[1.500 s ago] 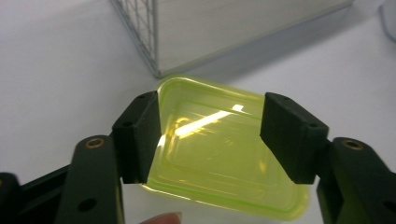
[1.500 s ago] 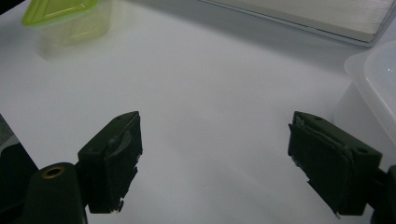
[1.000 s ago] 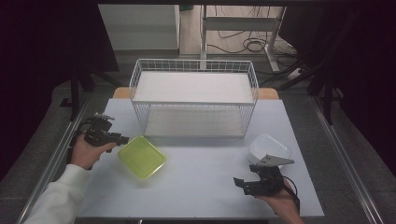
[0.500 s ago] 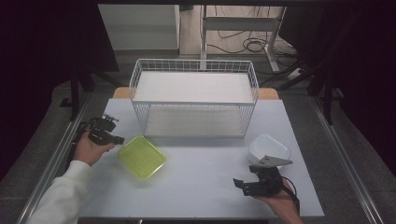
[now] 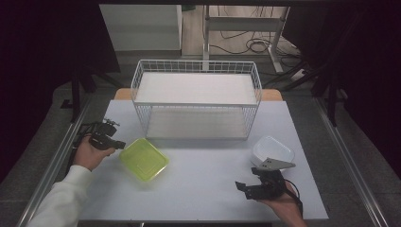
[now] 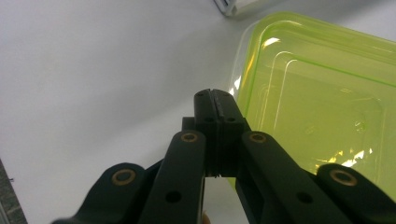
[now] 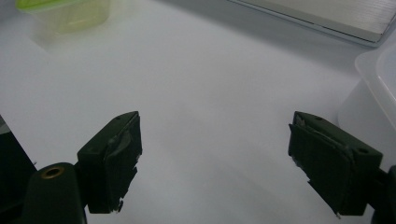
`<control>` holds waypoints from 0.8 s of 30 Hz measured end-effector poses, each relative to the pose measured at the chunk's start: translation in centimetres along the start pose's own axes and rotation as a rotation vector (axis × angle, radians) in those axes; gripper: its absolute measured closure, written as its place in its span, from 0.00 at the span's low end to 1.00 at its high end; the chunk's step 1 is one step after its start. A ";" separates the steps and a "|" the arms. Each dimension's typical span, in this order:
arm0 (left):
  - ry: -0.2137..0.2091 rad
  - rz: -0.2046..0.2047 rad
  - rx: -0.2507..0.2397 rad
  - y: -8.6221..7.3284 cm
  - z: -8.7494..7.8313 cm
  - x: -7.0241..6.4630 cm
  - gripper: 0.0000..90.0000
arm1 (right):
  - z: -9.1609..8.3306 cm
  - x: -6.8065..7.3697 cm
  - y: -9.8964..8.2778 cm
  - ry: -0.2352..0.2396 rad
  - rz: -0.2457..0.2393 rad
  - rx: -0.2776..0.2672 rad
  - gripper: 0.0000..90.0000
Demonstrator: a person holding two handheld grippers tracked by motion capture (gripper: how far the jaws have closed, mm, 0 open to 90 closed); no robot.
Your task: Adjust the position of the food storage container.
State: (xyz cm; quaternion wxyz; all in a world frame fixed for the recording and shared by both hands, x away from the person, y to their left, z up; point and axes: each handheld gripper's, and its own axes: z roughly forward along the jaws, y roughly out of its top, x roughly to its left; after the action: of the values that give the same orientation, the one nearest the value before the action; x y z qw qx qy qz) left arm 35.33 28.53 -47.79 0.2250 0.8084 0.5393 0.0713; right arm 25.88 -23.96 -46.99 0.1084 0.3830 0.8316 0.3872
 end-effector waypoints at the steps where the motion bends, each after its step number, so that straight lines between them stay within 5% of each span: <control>1: -0.004 -0.001 -0.002 0.0 0.0 0.0 1.00 | 0.0 0.0 0.0 0.000 0.000 0.000 0.19; 24: -0.138 0.091 0.014 -1.4 0.7 -4.6 1.00 | 0.0 0.1 0.1 0.004 0.001 0.009 0.19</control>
State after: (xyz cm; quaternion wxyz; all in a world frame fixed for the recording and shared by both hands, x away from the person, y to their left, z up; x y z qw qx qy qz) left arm 32.56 24.64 -48.43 0.2522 0.8367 0.4856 0.0218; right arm 25.86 -23.84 -46.91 0.1048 0.3832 0.8335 0.3841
